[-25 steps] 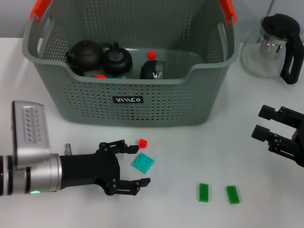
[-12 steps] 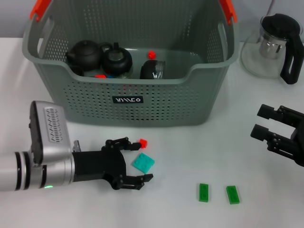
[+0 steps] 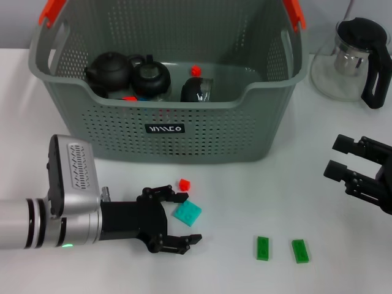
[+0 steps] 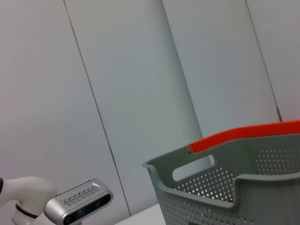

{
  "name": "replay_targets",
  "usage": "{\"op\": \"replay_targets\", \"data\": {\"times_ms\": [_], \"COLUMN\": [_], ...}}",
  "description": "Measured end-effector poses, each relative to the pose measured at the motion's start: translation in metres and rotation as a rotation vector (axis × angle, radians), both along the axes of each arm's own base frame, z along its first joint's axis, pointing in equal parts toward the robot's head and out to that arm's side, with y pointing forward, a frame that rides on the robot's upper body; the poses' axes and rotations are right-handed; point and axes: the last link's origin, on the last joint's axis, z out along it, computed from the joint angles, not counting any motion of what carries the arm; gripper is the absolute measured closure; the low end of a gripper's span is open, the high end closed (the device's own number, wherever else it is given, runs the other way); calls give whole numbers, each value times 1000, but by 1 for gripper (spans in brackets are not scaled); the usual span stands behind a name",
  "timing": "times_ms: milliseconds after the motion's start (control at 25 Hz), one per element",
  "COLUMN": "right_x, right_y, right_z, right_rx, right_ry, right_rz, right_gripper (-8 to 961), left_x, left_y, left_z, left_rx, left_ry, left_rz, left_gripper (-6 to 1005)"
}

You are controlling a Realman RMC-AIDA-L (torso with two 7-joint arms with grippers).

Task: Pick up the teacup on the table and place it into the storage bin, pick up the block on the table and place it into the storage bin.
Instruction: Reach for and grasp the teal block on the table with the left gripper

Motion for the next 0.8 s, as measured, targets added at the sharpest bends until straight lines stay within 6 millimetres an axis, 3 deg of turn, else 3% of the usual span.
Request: {"op": "replay_targets", "data": {"times_ms": [800], "right_x": [1], "right_y": [-1], "right_z": [0], "right_rx": [-1], "right_ry": [0], "right_rz": [-1], "right_gripper": [284], "left_x": [10], "left_y": [7], "left_z": [-2], "left_rx": [5], "left_ry": [-6], "left_rz": [-38], "left_gripper": [175]}}
